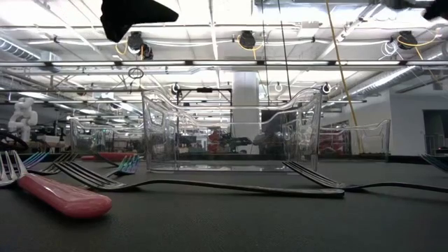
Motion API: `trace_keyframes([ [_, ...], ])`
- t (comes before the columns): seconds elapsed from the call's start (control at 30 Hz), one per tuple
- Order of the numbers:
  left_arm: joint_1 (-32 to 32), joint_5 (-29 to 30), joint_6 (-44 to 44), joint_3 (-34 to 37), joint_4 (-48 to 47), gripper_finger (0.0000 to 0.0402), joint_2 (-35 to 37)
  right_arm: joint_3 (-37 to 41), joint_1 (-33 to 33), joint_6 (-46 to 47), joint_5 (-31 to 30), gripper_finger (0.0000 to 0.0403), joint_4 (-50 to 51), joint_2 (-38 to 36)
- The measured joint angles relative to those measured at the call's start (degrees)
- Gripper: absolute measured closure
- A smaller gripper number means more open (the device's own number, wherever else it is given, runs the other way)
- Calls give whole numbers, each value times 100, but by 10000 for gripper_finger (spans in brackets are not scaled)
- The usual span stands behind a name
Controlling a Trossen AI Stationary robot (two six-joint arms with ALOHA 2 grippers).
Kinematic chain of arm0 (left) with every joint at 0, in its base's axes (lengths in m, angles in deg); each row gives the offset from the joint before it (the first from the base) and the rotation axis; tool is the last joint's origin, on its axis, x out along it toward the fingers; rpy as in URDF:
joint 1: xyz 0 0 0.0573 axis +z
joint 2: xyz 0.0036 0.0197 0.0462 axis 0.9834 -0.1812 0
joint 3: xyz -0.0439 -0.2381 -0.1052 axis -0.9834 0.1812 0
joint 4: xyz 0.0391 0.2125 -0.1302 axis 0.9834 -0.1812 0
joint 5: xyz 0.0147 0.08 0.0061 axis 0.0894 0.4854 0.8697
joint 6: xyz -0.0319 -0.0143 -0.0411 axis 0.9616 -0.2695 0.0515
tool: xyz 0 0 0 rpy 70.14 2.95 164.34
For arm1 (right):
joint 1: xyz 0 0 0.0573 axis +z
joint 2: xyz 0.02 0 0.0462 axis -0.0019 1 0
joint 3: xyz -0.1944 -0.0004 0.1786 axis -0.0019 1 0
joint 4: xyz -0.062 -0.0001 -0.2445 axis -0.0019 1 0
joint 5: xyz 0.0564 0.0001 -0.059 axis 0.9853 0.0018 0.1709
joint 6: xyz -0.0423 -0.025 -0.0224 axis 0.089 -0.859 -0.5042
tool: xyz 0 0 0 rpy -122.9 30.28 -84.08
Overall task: Sort silverware by color (type)
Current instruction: Put the pink fork into the left transparent bin
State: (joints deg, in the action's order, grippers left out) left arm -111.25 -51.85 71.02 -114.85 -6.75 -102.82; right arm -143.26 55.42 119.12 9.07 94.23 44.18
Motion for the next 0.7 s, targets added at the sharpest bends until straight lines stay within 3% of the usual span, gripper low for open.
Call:
trace_keyframes([
  [0.3,-340,-381,-171,0,-13,166,381,34,-452,-2521,-100,374,-1854,6],
  [0.6,-919,-288,-682,-4,-181,166,505,39,-750,-3658,-551,375,-2909,212],
  [0.7,-1023,-278,-727,-2,-227,166,587,39,-920,-4403,-523,374,-3720,345],
])
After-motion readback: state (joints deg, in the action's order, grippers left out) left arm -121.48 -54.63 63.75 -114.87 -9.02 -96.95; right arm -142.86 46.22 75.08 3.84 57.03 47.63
